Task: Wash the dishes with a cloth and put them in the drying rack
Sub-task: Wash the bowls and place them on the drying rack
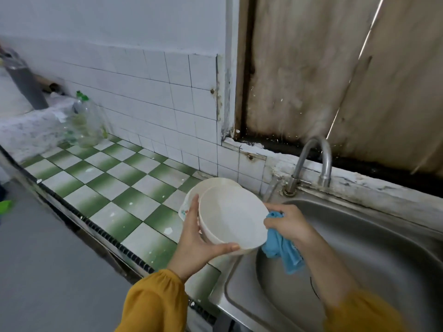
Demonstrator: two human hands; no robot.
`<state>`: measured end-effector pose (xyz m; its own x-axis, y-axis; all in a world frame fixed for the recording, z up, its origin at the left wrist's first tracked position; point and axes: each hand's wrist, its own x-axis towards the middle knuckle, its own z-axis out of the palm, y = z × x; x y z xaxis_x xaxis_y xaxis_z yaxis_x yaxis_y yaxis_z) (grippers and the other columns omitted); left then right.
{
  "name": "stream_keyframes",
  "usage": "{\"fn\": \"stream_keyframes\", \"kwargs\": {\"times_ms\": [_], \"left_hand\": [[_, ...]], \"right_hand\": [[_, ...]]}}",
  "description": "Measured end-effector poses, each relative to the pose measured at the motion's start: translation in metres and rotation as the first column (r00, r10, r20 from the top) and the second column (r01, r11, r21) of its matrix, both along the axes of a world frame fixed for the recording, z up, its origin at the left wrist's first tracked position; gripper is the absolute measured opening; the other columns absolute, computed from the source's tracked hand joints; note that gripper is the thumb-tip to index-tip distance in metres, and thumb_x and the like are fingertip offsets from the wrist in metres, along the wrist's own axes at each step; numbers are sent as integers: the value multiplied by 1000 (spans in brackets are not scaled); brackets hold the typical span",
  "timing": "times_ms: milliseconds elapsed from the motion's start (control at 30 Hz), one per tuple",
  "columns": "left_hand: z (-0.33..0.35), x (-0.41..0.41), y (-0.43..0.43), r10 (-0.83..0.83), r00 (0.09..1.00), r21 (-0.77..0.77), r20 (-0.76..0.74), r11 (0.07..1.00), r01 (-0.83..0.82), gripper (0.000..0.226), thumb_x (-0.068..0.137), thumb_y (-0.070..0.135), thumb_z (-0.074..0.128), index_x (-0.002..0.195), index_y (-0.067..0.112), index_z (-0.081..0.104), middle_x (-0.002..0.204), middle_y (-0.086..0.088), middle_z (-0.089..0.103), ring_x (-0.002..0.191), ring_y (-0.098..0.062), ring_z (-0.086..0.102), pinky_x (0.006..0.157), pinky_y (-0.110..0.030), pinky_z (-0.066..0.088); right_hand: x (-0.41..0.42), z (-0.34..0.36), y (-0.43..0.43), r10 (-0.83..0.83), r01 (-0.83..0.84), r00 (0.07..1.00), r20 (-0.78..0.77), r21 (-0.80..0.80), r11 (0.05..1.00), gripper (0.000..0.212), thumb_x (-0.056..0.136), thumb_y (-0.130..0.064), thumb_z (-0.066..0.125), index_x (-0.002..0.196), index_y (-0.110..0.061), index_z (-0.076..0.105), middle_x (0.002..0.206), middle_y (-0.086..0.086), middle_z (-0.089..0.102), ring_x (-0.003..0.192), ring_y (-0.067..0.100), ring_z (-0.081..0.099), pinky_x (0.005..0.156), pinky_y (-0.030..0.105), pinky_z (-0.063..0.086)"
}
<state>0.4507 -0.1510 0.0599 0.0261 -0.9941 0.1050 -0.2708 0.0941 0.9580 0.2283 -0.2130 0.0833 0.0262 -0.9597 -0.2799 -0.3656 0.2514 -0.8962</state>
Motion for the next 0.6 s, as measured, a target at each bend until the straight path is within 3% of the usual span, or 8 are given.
{"fn": "stream_keyframes", "kwargs": {"times_ms": [67, 133, 200, 267, 400, 467, 533, 600], "left_hand": [[-3, -27, 8, 49, 976, 96, -211, 995, -29, 133, 43, 60, 85, 153, 32, 16, 152, 8, 33, 134, -13, 39, 113, -41, 36], [-4, -55, 13, 75, 923, 179, -377, 984, -6, 115, 54, 57, 82, 151, 36, 23, 146, 5, 42, 127, -20, 49, 101, -49, 48], [-3, -82, 15, 75, 879, 221, -471, 975, 35, 89, 64, 47, 75, 142, 44, 34, 136, 8, 51, 120, -22, 54, 92, -54, 53], [-3, -103, 15, 80, 862, 227, -501, 973, 42, 72, 64, 43, 73, 129, 51, 43, 131, 7, 55, 117, -24, 55, 93, -56, 52], [-2, -142, 15, 50, 878, 202, -476, 978, 55, 80, 64, 42, 72, 138, 46, 42, 134, 6, 54, 119, -23, 54, 98, -54, 49], [1, -158, 17, 5, 921, 156, -389, 986, 60, 82, 69, 38, 74, 143, 40, 38, 134, 7, 52, 120, -19, 52, 100, -44, 49], [5, -176, 20, -63, 952, 78, -300, 993, 90, 70, 81, 21, 76, 140, 35, 40, 126, 11, 53, 114, -12, 52, 92, -29, 50], [3, -191, 22, -105, 973, 46, -207, 992, 117, 72, 82, 13, 75, 141, 33, 40, 125, 11, 52, 113, -12, 52, 94, -30, 49]], "right_hand": [[-20, 0, 12, -43, 44, 999, 15, -12, 999, 50, 77, 4, 65, 107, -36, 71, 92, -9, 70, 89, 18, 66, 79, 35, 55], [-41, 1, 24, -67, 68, 998, 20, -19, 998, 51, 76, 5, 64, 91, -44, 71, 90, -11, 72, 89, 18, 67, 83, 38, 56], [-63, 3, 37, -86, 86, 996, 12, -21, 996, 53, 76, 7, 64, 85, -45, 71, 90, -11, 74, 88, 17, 68, 85, 39, 56], [-82, 6, 48, -95, 95, 995, 10, -13, 995, 53, 76, 7, 64, 84, -44, 71, 91, -9, 73, 85, 15, 67, 80, 35, 56], [-128, 12, 72, -173, 170, 985, 25, 75, 982, 41, 80, -2, 71, 106, -33, 69, 95, -2, 68, 78, 12, 62, 59, 18, 51], [-146, 12, 82, -257, 253, 966, 16, 120, 960, 35, 80, -9, 75, 112, -22, 67, 90, 0, 64, 75, 12, 61, 54, 18, 48], [-168, 12, 93, -334, 329, 942, 12, 144, 933, 33, 80, -14, 77, 111, -17, 67, 87, 2, 63, 75, 15, 62, 56, 21, 49], [-187, 11, 103, -411, 400, 911, 32, 170, 901, 35, 77, -17, 80, 109, -13, 69, 88, 7, 67, 78, 20, 64, 63, 27, 51]]}}
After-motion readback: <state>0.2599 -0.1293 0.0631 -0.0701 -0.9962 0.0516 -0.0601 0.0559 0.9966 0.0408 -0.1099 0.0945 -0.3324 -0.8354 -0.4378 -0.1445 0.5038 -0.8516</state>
